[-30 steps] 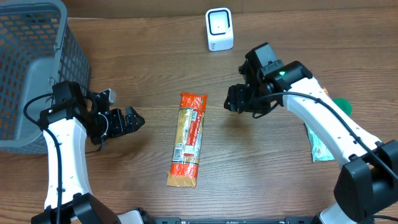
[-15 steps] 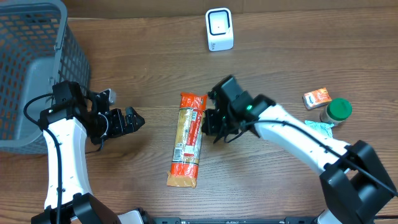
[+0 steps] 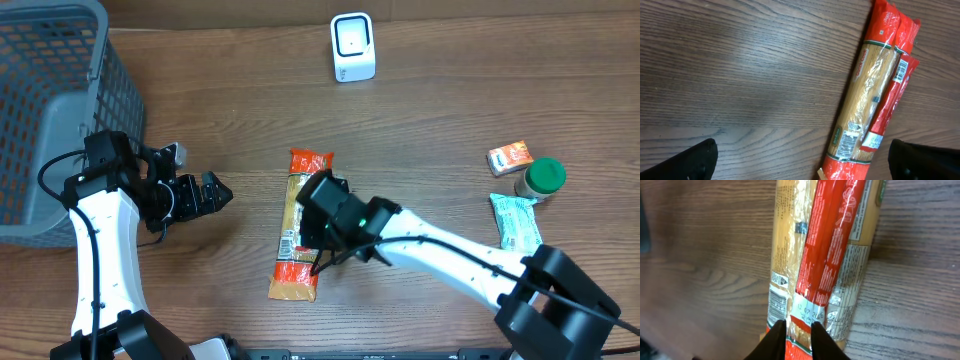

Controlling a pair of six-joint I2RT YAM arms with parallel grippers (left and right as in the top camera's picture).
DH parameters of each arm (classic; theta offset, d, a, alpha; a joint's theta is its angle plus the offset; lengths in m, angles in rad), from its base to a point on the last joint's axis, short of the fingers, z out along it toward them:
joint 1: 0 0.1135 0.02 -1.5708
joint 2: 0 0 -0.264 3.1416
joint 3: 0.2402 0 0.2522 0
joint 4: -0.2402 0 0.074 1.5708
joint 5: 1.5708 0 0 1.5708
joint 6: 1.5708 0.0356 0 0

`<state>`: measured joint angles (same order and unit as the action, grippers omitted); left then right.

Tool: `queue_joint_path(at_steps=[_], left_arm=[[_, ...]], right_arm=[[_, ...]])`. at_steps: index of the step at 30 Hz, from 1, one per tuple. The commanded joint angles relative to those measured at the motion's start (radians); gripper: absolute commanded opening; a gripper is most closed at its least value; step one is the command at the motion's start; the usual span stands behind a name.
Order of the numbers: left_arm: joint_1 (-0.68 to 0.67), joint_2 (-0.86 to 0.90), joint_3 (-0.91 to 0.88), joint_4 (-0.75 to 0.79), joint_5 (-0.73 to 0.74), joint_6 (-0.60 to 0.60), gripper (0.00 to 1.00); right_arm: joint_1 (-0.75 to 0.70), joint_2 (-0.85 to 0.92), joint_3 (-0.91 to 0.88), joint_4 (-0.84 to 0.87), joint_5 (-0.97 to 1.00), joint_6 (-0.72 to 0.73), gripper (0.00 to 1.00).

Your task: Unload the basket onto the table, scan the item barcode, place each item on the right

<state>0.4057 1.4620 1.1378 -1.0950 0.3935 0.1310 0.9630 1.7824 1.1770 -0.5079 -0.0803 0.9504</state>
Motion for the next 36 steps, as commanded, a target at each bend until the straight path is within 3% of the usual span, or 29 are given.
queue_joint_path(at_steps=[1,2,16,36], left_arm=[[-0.007,0.004,0.001,0.001,0.015,0.015,1.00],[-0.007,0.004,0.001,0.001,0.015,0.015,0.99],[-0.007,0.004,0.001,0.001,0.014,0.015,1.00],[-0.007,0.004,0.001,0.001,0.014,0.015,1.00]], right_arm=[[0.025,0.002,-0.006,0.012,0.137,0.075,0.26],[0.029,0.002,-0.006,0.013,0.149,0.076,0.30],[0.046,0.076,-0.006,0.066,0.175,0.076,0.30],[0.046,0.131,-0.006,0.094,0.159,0.124,0.23]])
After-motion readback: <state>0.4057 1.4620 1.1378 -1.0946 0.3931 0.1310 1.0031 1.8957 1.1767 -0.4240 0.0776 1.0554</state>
